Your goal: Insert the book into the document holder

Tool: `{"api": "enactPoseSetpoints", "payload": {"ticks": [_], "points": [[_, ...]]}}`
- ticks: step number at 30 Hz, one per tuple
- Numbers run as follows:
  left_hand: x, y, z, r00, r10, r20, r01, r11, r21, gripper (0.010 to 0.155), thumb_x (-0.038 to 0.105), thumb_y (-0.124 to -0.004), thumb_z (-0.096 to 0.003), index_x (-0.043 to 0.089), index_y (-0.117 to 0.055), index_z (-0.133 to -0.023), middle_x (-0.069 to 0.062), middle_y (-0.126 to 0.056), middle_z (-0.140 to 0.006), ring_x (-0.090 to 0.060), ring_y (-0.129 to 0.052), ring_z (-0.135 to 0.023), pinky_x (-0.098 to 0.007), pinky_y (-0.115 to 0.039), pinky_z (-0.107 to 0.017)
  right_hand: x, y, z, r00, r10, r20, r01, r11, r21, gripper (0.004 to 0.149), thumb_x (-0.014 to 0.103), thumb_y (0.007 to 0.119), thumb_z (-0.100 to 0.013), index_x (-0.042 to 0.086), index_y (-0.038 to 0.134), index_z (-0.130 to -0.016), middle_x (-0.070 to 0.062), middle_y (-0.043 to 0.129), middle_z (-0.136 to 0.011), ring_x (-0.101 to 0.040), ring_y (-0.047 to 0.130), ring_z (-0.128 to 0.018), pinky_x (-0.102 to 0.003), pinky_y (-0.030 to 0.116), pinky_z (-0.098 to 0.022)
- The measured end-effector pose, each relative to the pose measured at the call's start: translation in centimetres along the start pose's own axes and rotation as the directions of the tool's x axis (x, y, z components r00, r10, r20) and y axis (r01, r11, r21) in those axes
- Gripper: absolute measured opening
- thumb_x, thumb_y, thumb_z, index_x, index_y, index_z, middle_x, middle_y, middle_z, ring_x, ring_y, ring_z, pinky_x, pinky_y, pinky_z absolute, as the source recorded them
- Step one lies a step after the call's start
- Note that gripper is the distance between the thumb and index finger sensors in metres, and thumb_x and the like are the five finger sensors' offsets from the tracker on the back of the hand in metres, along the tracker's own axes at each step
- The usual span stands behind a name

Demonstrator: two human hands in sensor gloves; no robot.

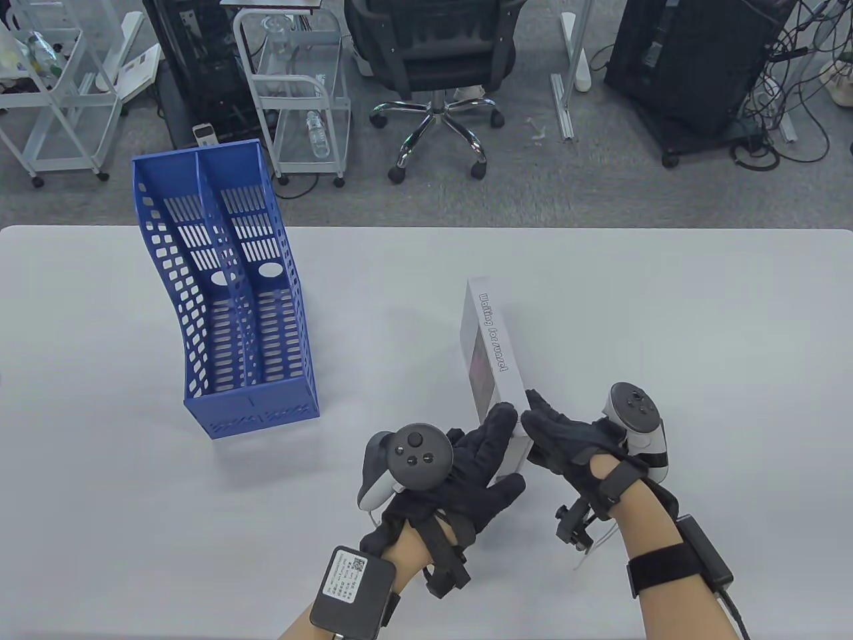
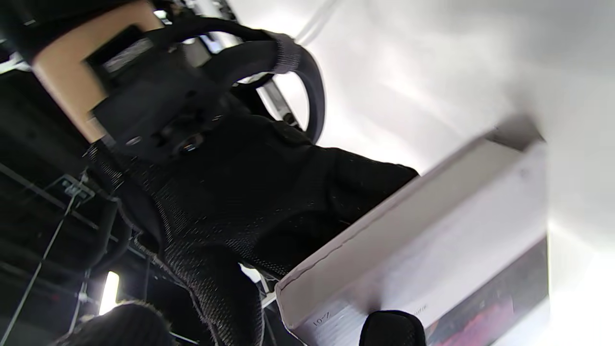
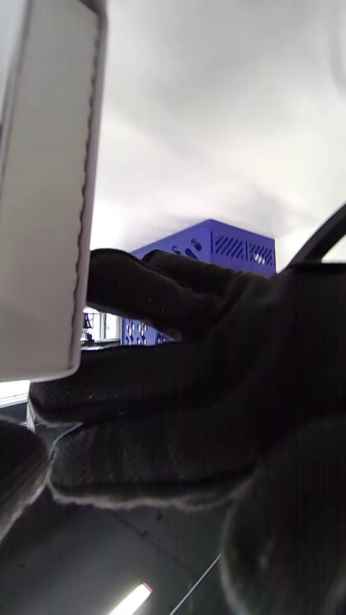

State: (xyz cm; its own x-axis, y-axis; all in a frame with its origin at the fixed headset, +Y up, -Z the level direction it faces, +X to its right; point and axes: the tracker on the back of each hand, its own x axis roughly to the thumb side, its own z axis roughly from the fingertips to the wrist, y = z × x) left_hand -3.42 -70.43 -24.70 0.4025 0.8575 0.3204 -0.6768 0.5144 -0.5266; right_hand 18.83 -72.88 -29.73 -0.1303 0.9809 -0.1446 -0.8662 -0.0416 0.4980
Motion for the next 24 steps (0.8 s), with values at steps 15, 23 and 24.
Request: {"api": "enactPoseSetpoints", "payload": {"ticks": [15, 23, 24], "points": [[1.5, 7.5, -5.5, 0.937, -0.136, -0.321, 0.208, 0.957, 0.203, 0.079, 0.062, -0.069, -0.0425, 0.036, -0.032, -0.107, 0.004, -0.051, -0.114, -0.028, -0.065, -0.107, -0.061, -0.039, -0.076, 0.0, 0.1, 0.0, 1.0, -0.015, -0.017, 0.015, 1.0, -0.023, 0.083, 0.05, 0.07, -0.049, -0.003, 0.026, -0.095, -0.037, 0.031, -0.1, -0.067, 0.043, -0.086, -0.075, 0.049, -0.056], [0.8, 10.6, -13.4, 0.8, -0.293, -0.523, 0.412, 0.903, 0.124, 0.079, 0.064, -0.069, -0.0418, 0.038, -0.034, -0.108, 0.005, -0.034, -0.117, -0.028, -0.056, -0.109, -0.056, -0.048, -0.075, 0.2, 0.4, -0.1, 1.0, 0.016, -0.018, -0.016, 1.0, -0.012, 0.083, 0.05, 0.069, -0.049, -0.004, 0.025, -0.094, -0.037, 0.03, -0.1, -0.068, 0.043, -0.086, -0.075, 0.048, -0.056], [0.4, 10.8, -14.3, 0.79, -0.278, -0.547, 0.392, 0.914, 0.101, 0.079, 0.064, -0.068, -0.0417, 0.038, -0.034, -0.108, 0.006, -0.03, -0.117, -0.028, -0.054, -0.11, -0.055, -0.048, -0.075, 0.3, 0.5, -0.1, 1.0, 0.021, -0.018, -0.021, 1.0, -0.005, 0.082, 0.05, 0.068, -0.049, -0.004, 0.024, -0.094, -0.038, 0.03, -0.1, -0.068, 0.043, -0.086, -0.075, 0.048, -0.056]]}}
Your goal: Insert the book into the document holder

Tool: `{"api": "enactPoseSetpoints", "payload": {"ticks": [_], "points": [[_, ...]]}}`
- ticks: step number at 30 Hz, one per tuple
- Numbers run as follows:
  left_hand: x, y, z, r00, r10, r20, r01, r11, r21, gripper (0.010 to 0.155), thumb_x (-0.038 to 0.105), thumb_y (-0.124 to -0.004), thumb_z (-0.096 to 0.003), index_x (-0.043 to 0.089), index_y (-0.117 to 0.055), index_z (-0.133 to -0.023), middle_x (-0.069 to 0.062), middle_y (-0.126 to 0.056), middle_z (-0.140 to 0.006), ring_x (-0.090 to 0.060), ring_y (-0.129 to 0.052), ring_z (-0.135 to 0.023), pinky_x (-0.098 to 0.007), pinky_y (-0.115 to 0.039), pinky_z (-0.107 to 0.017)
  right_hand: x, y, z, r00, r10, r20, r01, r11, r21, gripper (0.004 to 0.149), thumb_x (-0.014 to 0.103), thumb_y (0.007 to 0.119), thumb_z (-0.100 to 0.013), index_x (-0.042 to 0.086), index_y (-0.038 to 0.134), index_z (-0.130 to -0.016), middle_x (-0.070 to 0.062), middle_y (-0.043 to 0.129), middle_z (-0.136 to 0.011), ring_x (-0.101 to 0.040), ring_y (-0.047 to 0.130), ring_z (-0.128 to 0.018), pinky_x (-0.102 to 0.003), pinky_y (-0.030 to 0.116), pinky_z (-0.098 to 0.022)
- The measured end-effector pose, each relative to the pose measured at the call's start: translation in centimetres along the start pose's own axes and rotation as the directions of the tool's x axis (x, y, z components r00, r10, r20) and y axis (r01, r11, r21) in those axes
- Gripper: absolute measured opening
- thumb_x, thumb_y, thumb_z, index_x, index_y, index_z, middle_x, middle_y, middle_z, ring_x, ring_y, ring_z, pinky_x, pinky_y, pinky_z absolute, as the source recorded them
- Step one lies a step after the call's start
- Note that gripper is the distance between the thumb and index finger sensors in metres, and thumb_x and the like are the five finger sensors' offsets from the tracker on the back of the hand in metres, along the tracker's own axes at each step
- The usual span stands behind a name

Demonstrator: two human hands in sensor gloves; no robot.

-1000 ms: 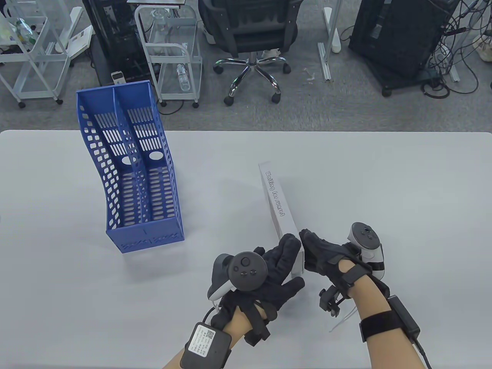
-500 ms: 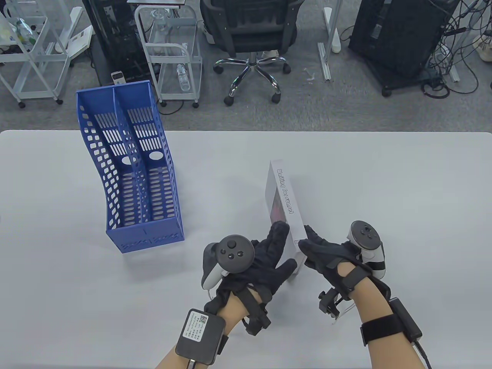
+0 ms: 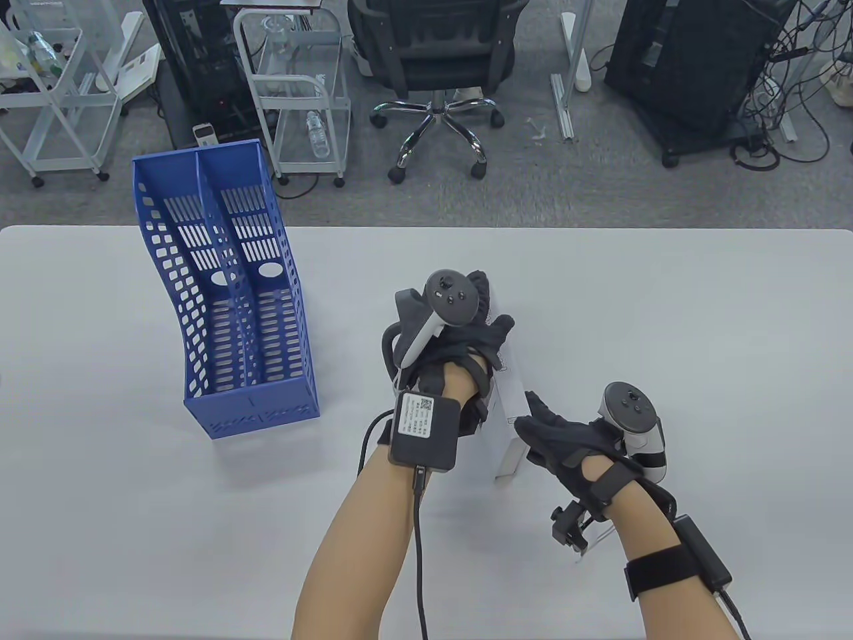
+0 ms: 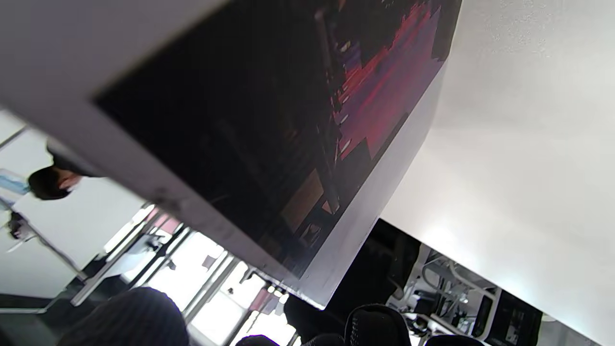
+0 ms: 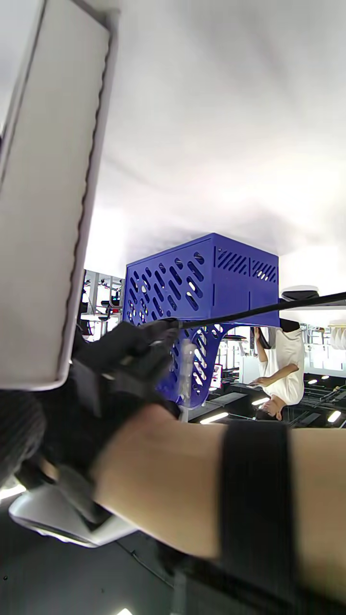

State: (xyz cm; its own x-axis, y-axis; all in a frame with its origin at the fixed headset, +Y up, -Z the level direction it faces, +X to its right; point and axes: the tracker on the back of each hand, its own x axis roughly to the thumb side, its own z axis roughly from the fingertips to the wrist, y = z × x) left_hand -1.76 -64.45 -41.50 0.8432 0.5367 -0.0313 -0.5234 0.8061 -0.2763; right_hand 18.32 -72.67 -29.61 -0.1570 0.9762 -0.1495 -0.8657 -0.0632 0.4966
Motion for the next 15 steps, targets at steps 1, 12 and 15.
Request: {"api": "enactPoseSetpoints", "payload": {"ticks": [1, 12, 15], "points": [[0.0, -0.1, -0.5, 1.0, 0.012, -0.015, -0.013, 1.0, -0.019, 0.079, 0.065, -0.068, -0.0416, 0.038, -0.034, -0.108, 0.005, -0.027, -0.117, -0.028, -0.054, -0.11, -0.055, -0.049, -0.074, 0.0, 0.0, 0.0, 1.0, 0.002, 0.0, -0.002, 1.0, 0.001, 0.082, 0.049, 0.067, -0.049, -0.004, 0.024, -0.094, -0.038, 0.029, -0.1, -0.068, 0.042, -0.086, -0.076, 0.048, -0.056], [0.6, 1.6, -3.9, 0.98, -0.135, -0.145, 0.108, 0.978, -0.18, 0.076, 0.065, -0.068, -0.0417, 0.039, -0.04, -0.108, 0.006, -0.036, -0.117, -0.03, -0.077, -0.098, -0.052, -0.063, -0.067, 0.8, 1.2, -0.1, 0.997, 0.079, 0.005, -0.079, 0.996, 0.039, 0.082, 0.048, 0.067, -0.049, -0.005, 0.024, -0.093, -0.038, 0.029, -0.099, -0.069, 0.044, -0.085, -0.076, 0.049, -0.056], [1.1, 1.9, -4.2, 0.976, -0.142, -0.162, 0.11, 0.975, -0.194, 0.077, 0.065, -0.069, -0.0416, 0.037, -0.042, -0.107, 0.004, -0.041, -0.116, -0.03, -0.081, -0.095, -0.052, -0.065, -0.065, 0.9, 1.7, -0.2, 0.995, 0.101, 0.008, -0.101, 0.994, 0.044, 0.082, 0.048, 0.067, -0.049, -0.006, 0.024, -0.093, -0.039, 0.03, -0.099, -0.068, 0.044, -0.085, -0.075, 0.049, -0.056]]}}
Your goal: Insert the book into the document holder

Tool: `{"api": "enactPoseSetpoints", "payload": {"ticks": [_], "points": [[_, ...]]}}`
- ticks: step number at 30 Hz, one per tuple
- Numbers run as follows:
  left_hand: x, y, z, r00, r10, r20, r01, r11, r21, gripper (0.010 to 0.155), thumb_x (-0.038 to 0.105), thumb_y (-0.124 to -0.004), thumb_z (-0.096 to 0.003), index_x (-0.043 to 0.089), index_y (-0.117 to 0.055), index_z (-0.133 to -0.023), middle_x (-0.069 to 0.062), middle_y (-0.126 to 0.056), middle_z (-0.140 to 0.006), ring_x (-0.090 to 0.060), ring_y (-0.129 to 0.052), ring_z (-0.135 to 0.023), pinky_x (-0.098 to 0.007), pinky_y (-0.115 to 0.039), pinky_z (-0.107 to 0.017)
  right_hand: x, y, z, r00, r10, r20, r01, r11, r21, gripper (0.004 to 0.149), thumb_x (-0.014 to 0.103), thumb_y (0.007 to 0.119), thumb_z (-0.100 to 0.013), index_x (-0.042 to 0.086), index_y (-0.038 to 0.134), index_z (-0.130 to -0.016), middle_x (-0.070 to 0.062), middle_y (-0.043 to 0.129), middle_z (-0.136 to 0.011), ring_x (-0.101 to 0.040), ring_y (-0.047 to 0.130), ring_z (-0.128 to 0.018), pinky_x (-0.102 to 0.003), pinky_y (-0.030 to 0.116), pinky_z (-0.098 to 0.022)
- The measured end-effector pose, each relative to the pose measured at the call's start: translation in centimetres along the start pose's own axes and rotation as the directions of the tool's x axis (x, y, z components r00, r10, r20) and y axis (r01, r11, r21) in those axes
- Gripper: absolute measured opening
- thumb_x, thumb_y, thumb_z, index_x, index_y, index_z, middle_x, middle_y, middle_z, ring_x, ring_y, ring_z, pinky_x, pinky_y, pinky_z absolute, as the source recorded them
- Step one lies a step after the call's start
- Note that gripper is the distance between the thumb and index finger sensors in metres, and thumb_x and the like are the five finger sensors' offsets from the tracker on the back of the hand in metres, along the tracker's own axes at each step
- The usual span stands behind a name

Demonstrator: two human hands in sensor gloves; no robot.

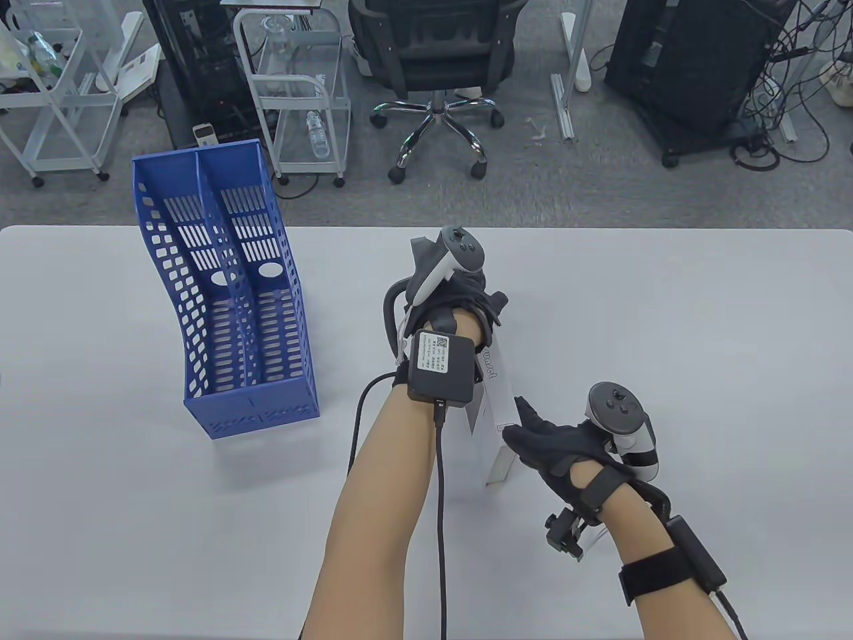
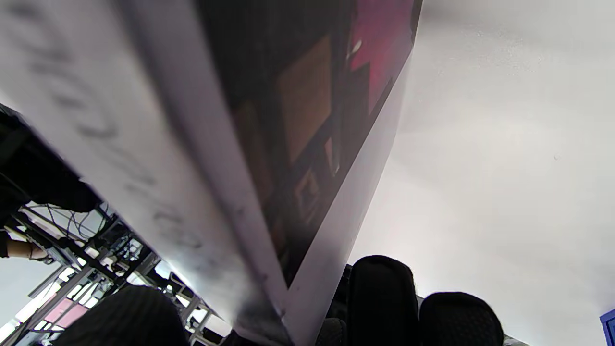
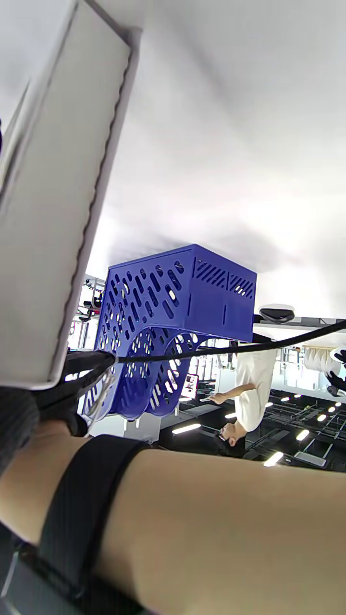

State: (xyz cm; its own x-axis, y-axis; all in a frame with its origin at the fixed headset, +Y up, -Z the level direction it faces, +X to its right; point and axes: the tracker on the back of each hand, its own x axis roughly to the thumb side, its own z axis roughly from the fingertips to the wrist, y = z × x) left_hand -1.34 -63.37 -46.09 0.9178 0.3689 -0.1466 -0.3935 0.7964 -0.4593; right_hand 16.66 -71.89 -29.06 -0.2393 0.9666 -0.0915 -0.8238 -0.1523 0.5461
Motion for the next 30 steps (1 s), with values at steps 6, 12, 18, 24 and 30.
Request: {"api": "enactPoseSetpoints", "payload": {"ticks": [6, 12, 18, 24, 30], "points": [[1.5, 0.1, -0.4, 0.99, -0.125, -0.071, 0.128, 0.991, 0.039, 0.071, 0.063, -0.072, -0.0418, 0.034, -0.055, -0.104, 0.001, -0.06, -0.11, -0.026, -0.095, -0.08, -0.05, -0.074, -0.057, 0.2, 0.5, -0.1, 1.0, 0.021, 0.002, -0.021, 1.0, 0.005, 0.082, 0.049, 0.066, -0.049, -0.007, 0.023, -0.093, -0.039, 0.029, -0.099, -0.067, 0.045, -0.086, -0.075, 0.049, -0.055], [2.1, 0.1, -0.2, 0.988, -0.136, -0.068, 0.14, 0.989, 0.054, 0.063, 0.06, -0.073, -0.0432, 0.036, -0.061, -0.101, 0.005, -0.067, -0.106, -0.023, -0.102, -0.067, -0.045, -0.079, -0.051, 0.3, 0.4, 0.0, 1.0, 0.02, 0.003, -0.02, 1.0, 0.009, 0.083, 0.048, 0.067, -0.049, -0.007, 0.023, -0.092, -0.039, 0.029, -0.099, -0.068, 0.044, -0.086, -0.075, 0.049, -0.055], [1.1, 0.7, 0.5, 0.997, -0.073, -0.026, 0.075, 0.994, 0.081, 0.056, 0.056, -0.078, -0.0436, 0.04, -0.066, -0.096, 0.01, -0.072, -0.103, -0.023, -0.105, -0.06, -0.042, -0.082, -0.049, 0.9, 1.2, 0.0, 0.997, 0.074, 0.019, -0.074, 0.997, 0.019, 0.084, 0.048, 0.069, -0.049, -0.007, 0.023, -0.092, -0.039, 0.028, -0.098, -0.069, 0.043, -0.085, -0.076, 0.049, -0.055], [-0.1, 1.6, 2.5, 0.997, -0.006, 0.076, -0.005, 0.989, 0.15, 0.054, 0.052, -0.079, -0.0439, 0.038, -0.069, -0.095, 0.009, -0.075, -0.099, -0.026, -0.105, -0.058, -0.042, -0.083, -0.048, 1.6, 1.9, 0.2, 0.994, 0.101, 0.047, -0.103, 0.994, 0.033, 0.083, 0.047, 0.069, -0.049, -0.006, 0.023, -0.093, -0.039, 0.028, -0.098, -0.069, 0.043, -0.085, -0.075, 0.048, -0.056], [-2.3, 1.6, 5.1, 0.954, 0.132, 0.27, -0.193, 0.958, 0.212, 0.053, 0.051, -0.08, -0.0441, 0.037, -0.07, -0.094, 0.007, -0.076, -0.098, -0.027, -0.105, -0.057, -0.042, -0.083, -0.049, 2.4, 0.8, 1.0, 0.99, 0.131, 0.055, -0.124, 0.987, -0.104, 0.079, 0.049, 0.069, -0.049, -0.005, 0.034, -0.094, -0.038, 0.036, -0.099, -0.068, 0.048, -0.084, -0.075, 0.051, -0.054]]}}
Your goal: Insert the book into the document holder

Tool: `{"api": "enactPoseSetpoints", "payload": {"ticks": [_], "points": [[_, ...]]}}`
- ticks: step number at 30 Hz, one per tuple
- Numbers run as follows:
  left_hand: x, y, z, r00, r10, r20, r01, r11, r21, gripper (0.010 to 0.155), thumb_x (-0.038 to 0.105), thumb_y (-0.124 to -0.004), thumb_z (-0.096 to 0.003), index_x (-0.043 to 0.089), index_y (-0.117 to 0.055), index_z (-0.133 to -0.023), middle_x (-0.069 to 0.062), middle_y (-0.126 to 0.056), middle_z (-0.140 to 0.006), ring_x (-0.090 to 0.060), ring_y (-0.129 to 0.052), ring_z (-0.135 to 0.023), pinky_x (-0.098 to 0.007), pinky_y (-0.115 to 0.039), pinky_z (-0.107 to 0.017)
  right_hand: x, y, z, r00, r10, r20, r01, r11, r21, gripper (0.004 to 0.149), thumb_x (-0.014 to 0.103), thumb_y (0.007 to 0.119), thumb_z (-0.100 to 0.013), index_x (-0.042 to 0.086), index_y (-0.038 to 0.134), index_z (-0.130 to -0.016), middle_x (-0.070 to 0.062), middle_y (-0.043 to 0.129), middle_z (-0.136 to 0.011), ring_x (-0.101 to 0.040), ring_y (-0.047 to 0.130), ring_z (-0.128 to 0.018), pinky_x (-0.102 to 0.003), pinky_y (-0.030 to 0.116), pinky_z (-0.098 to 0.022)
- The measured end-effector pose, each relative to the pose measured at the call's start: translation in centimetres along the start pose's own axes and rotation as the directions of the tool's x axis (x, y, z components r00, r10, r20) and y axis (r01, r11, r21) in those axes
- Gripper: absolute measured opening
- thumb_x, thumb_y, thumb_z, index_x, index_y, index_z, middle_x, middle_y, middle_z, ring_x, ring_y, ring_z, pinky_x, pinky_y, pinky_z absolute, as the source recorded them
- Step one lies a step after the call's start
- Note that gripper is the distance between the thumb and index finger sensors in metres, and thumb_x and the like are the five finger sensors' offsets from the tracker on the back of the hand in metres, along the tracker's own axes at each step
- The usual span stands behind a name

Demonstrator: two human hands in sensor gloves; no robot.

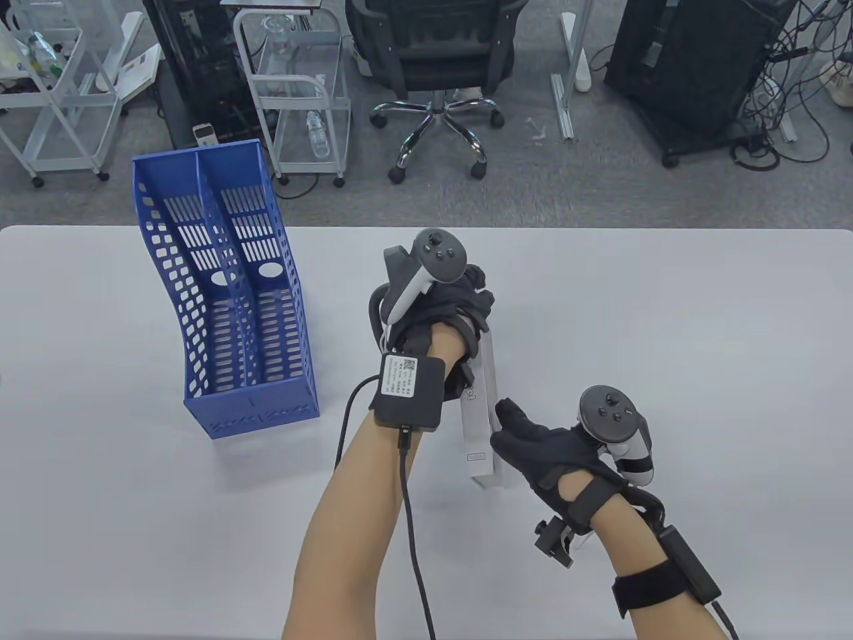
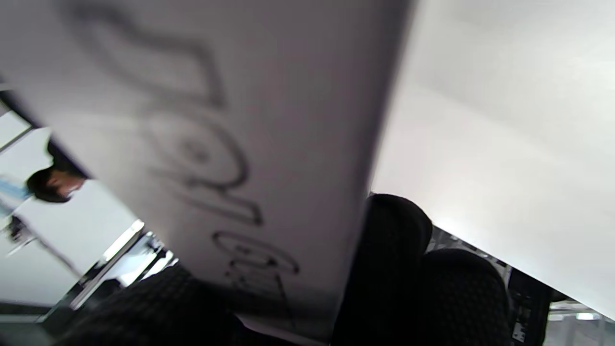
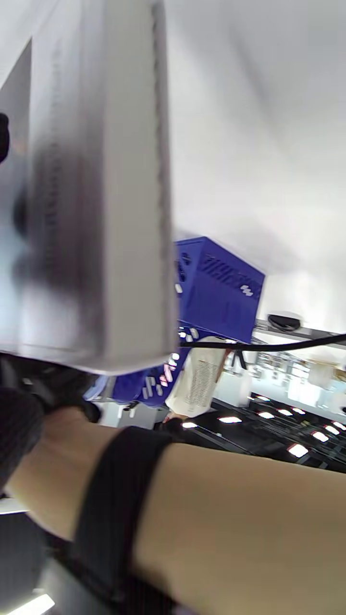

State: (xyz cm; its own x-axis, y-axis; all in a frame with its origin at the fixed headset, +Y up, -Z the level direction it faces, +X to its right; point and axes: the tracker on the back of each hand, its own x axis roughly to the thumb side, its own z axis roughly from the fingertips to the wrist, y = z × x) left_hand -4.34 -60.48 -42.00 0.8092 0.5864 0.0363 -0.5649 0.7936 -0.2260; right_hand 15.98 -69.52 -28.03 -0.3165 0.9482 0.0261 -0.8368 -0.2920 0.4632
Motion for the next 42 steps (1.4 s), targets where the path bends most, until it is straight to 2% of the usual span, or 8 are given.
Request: {"api": "enactPoseSetpoints", "payload": {"ticks": [8, 11, 13, 19, 27, 32, 37, 42], "points": [[-2.1, 2.8, 5.8, 0.959, 0.003, 0.285, -0.098, 0.942, 0.321, 0.051, 0.049, -0.081, -0.0432, 0.036, -0.073, -0.092, 0.006, -0.078, -0.096, -0.028, -0.107, -0.056, -0.042, -0.085, -0.048, 0.2, -1.2, 0.0, 0.953, 0.301, 0.03, -0.294, 0.946, -0.136, 0.077, 0.049, 0.07, -0.047, -0.004, 0.04, -0.095, -0.037, 0.039, -0.1, -0.068, 0.049, -0.085, -0.075, 0.05, -0.055], [-2.9, 4.0, 8.2, 0.928, -0.08, 0.364, -0.087, 0.903, 0.42, 0.051, 0.049, -0.081, -0.0431, 0.037, -0.072, -0.092, 0.007, -0.077, -0.096, -0.028, -0.106, -0.057, -0.042, -0.084, -0.049, -0.4, -1.1, -0.4, 0.88, 0.475, -0.009, -0.471, 0.871, -0.139, 0.077, 0.049, 0.071, -0.047, -0.003, 0.04, -0.095, -0.036, 0.038, -0.101, -0.067, 0.043, -0.087, -0.076, 0.048, -0.056], [-3.6, 4.8, 9.5, 0.914, -0.125, 0.385, -0.089, 0.867, 0.491, 0.051, 0.049, -0.081, -0.0431, 0.037, -0.073, -0.092, 0.007, -0.078, -0.096, -0.028, -0.106, -0.057, -0.042, -0.084, -0.049, -1.0, -0.9, -0.8, 0.82, 0.571, -0.04, -0.572, 0.812, -0.114, 0.077, 0.05, 0.07, -0.047, -0.002, 0.04, -0.095, -0.035, 0.038, -0.101, -0.065, 0.039, -0.088, -0.075, 0.047, -0.056], [-5.3, 7.1, 14.4, 0.847, -0.287, 0.448, -0.123, 0.714, 0.69, 0.051, 0.048, -0.082, -0.0428, 0.037, -0.072, -0.091, 0.008, -0.077, -0.095, -0.028, -0.106, -0.058, -0.042, -0.085, -0.05, -1.1, -0.2, -1.1, 0.756, 0.651, -0.067, -0.654, 0.746, -0.123, 0.077, 0.049, 0.071, -0.046, -0.001, 0.038, -0.096, -0.033, 0.031, -0.102, -0.062, 0.025, -0.089, -0.075, 0.039, -0.058], [-6.8, 11.7, 21.2, 0.82, -0.507, 0.265, -0.001, 0.462, 0.887, 0.05, 0.049, -0.082, -0.042, 0.037, -0.072, -0.09, 0.008, -0.077, -0.094, -0.028, -0.107, -0.058, -0.042, -0.086, -0.05, -0.4, 1.0, -0.9, 0.762, 0.647, -0.025, -0.646, 0.757, -0.1, 0.077, 0.049, 0.071, -0.046, 0.0, 0.038, -0.096, -0.033, 0.029, -0.102, -0.061, 0.024, -0.089, -0.075, 0.039, -0.058], [-7.9, 14.3, 22.9, 0.825, -0.559, 0.089, 0.104, 0.303, 0.947, 0.05, 0.048, -0.083, -0.0415, 0.038, -0.073, -0.089, 0.009, -0.077, -0.094, -0.028, -0.107, -0.058, -0.042, -0.086, -0.051, -0.4, 1.2, -1.0, 0.76, 0.649, -0.025, -0.649, 0.756, -0.087, 0.077, 0.049, 0.071, -0.046, 0.0, 0.039, -0.096, -0.033, 0.028, -0.102, -0.061, 0.024, -0.089, -0.075, 0.039, -0.058], [-8.9, 15.5, 22.9, 0.846, -0.533, 0.036, 0.121, 0.257, 0.959, 0.05, 0.048, -0.083, -0.0415, 0.038, -0.073, -0.089, 0.009, -0.077, -0.093, -0.028, -0.107, -0.057, -0.042, -0.086, -0.05, -0.5, 1.1, -1.0, 0.766, 0.642, -0.029, -0.642, 0.762, -0.085, 0.077, 0.049, 0.071, -0.046, 0.0, 0.038, -0.096, -0.032, 0.028, -0.102, -0.062, 0.023, -0.089, -0.075, 0.038, -0.058], [-10.4, 15.6, 20.8, 0.848, -0.53, -0.009, 0.167, 0.251, 0.954, 0.05, 0.05, -0.083, -0.0406, 0.039, -0.073, -0.088, 0.009, -0.077, -0.092, -0.027, -0.107, -0.057, -0.042, -0.086, -0.05, -0.6, 0.9, -0.9, 0.778, 0.627, -0.04, -0.628, 0.774, -0.084, 0.077, 0.049, 0.071, -0.046, 0.0, 0.038, -0.096, -0.032, 0.027, -0.102, -0.062, 0.023, -0.089, -0.075, 0.038, -0.058]]}}
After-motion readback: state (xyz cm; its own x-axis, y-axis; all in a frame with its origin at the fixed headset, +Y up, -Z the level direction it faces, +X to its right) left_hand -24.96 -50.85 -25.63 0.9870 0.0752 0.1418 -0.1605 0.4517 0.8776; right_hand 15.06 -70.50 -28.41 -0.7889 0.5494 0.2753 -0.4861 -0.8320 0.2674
